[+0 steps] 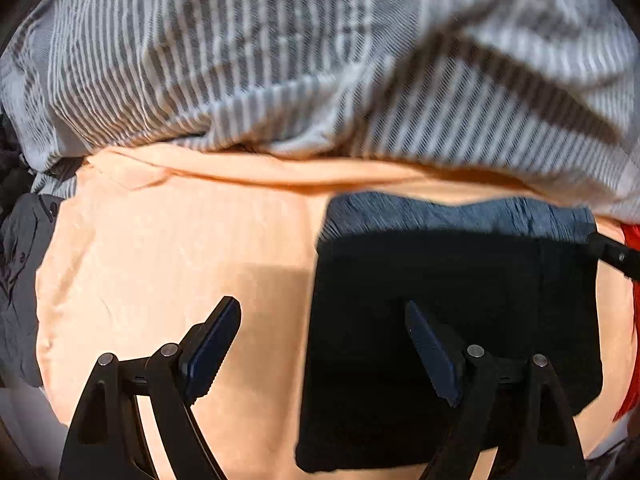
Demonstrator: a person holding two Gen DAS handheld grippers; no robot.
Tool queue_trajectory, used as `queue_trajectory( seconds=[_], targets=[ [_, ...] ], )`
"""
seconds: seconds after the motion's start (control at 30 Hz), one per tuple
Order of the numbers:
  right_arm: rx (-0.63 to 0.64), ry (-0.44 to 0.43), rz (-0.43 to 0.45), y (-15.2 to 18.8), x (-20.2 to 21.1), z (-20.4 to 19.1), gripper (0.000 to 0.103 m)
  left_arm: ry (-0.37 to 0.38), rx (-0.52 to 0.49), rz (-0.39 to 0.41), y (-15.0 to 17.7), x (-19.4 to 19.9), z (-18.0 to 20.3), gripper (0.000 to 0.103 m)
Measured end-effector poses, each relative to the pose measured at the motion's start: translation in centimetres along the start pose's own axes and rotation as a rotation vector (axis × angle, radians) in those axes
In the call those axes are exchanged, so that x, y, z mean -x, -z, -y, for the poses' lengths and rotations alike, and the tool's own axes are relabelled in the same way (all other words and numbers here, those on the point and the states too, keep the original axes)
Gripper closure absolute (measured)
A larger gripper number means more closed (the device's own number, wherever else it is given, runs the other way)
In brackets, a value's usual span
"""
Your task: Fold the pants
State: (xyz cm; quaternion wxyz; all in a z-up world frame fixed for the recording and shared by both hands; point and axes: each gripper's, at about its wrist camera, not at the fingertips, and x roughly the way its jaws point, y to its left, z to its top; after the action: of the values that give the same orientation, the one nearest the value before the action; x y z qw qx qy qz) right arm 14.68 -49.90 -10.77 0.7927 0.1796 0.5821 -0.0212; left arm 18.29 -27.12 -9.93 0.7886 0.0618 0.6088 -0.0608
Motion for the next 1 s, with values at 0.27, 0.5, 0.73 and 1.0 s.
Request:
queue_trajectory(
  seconds=[0.27,0.5,0.73,1.0],
  targets=[
    [-0.185,-0.117,-0.041,-1.8,-1.3,5.4,0.058,0.018,0.010,0.004,-2.7,-1.5,-0.1,0.018],
    [-0.204,-0.227,-0.089,-3.1,-2.9,6.5,0.060,0.011,0.015,0.003,-4.7,-2.7,0.1,0.018],
    [-0.105,-0.231,-0.127,-2.8,-1.5,6.3,0.097,0.021,0.020,-0.013,-5.7,-3.2,0.3,0.018],
    [0.005,-0.062,-0.147,-1.5,-2.2,6.0,0.095,0.023,-0.071,-0.049,-4.7,-4.5,3.1,0.018]
  ],
)
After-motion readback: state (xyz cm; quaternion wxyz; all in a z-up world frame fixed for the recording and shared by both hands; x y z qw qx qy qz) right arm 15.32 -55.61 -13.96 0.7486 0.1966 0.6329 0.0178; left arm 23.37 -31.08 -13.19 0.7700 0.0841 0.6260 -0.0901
